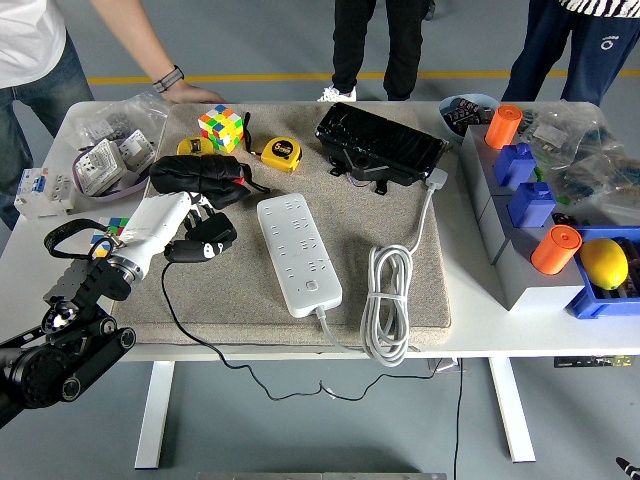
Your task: Put the plug near the board,insert it into the board,press the button,pull the plug out
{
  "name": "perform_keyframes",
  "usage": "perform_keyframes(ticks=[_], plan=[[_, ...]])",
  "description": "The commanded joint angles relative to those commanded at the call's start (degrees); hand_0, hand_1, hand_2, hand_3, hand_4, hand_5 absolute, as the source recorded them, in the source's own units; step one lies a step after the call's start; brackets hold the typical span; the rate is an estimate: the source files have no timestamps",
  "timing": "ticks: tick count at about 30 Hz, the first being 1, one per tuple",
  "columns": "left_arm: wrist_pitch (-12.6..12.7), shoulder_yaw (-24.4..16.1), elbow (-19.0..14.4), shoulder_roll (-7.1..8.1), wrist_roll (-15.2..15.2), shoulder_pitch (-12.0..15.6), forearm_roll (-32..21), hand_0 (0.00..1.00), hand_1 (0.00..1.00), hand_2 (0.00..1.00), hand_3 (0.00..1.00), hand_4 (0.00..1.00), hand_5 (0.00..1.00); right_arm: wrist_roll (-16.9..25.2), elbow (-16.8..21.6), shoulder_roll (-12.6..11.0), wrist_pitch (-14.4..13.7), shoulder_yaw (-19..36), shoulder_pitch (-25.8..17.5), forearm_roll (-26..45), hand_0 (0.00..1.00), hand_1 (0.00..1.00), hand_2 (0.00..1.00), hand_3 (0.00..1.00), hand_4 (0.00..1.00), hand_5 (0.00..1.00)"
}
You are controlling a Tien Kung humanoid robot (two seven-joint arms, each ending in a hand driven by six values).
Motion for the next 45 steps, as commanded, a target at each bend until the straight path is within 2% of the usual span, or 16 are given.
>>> perform_keyframes(ticks=[13,14,19,20,25,26,31,33,37,38,39,41,43,44,45], plan=[[-1.04,-0.23,0.26,0.11,0.40,0.51,-0.27,0.303,0.482,0.488,0.550,0.807,0.266,0.00,0.23,-0.09,0.01,-0.11,-0.24,-0.12,0.600,0.610,0.598,0.550,0.948,0.370],[-1.26,-0.37,0.22,0.11,0.44,0.53,-0.39,0.377,0.564,0.545,0.573,0.998,0.461,0.01,0.25,-0.08,0.01,-0.07,-0.24,-0.15,0.600,0.610,0.598,0.550,0.948,0.370],[-1.78,-1.02,0.10,0.03,0.22,0.66,-0.70,0.377,0.564,0.545,0.573,0.998,0.461,-0.01,0.28,0.05,0.04,0.24,-0.19,-0.22,0.600,0.610,0.598,0.550,0.948,0.370],[-1.89,-1.14,0.08,0.02,0.16,0.70,-0.73,0.556,0.683,0.679,0.707,0.998,0.595,-0.02,0.27,0.06,0.05,0.26,-0.17,-0.24,0.600,0.610,0.598,0.550,0.948,0.370],[-2.34,-1.82,-0.11,0.15,-0.03,0.87,-0.81,0.556,0.683,0.679,0.707,0.998,0.595,-0.02,0.27,0.10,0.06,0.49,-0.18,-0.27,0.600,0.610,0.598,0.550,0.948,0.370],[-2.45,-1.96,-0.20,0.17,0.01,0.93,-0.75,0.578,0.697,0.699,0.725,0.998,0.629,-0.03,0.25,0.11,0.05,0.50,-0.19,-0.28,0.601,0.610,0.598,0.550,0.948,0.370],[-2.61,-2.81,-0.66,0.29,-0.06,1.22,-0.73,0.578,0.697,0.699,0.725,0.998,0.629,-0.02,0.29,0.17,0.06,0.57,-0.17,-0.32,0.601,0.610,0.598,0.550,0.948,0.370],[-2.60,-3.27,-1.11,0.37,-0.21,1.41,-0.77,0.595,0.704,0.709,0.732,0.998,0.662,-0.01,0.27,0.20,0.05,0.59,-0.18,-0.33,0.601,0.611,0.598,0.550,0.948,0.370],[-1.76,-4.46,-2.14,0.47,-2.42,1.70,-2.85,0.595,0.704,0.709,0.732,0.998,0.662,-0.06,0.02,0.30,0.09,0.55,0.03,-0.20,0.601,0.611,0.598,0.550,0.948,0.370],[-1.41,-4.77,-2.29,0.43,-3.28,1.80,-3.74,0.654,0.737,0.744,0.744,0.998,0.703,-0.07,-0.06,0.34,0.10,0.52,0.08,-0.15,0.600,0.610,0.598,0.550,0.948,0.370],[-1.13,-4.99,-2.37,0.40,-4.05,1.87,-4.37,0.654,0.737,0.744,0.744,0.998,0.703,-0.07,-0.10,0.36,0.10,0.51,0.12,-0.12,0.600,0.610,0.598,0.550,0.948,0.370],[-0.44,-6.06,-2.59,0.21,-6.77,2.28,-7.45,0.654,0.737,0.744,0.744,0.998,0.703,-0.08,-0.32,0.44,0.11,0.38,0.34,0.13,0.600,0.610,0.598,0.550,0.948,0.370],[-0.48,-6.85,-2.63,0.00,-7.94,2.59,-9.90,0.654,0.737,0.744,0.744,0.998,0.703,-0.08,-0.47,0.47,0.12,0.16,0.47,0.30,0.600,0.610,0.598,0.550,0.948,0.370],[-0.57,-7.59,-2.59,-0.24,-8.79,2.89,-11.55,0.716,0.769,0.785,0.754,0.998,0.700,-0.09,-0.65,0.49,0.14,-0.14,0.59,0.51,0.601,0.610,0.598,0.550,0.948,0.370],[-0.87,-8.67,-2.54,-0.59,-9.43,3.35,-13.51,0.716,0.769,0.785,0.754,0.998,0.700,-0.13,-0.93,0.53,0.15,-0.52,0.75,0.79,0.601,0.610,0.598,0.550,0.948,0.370]])
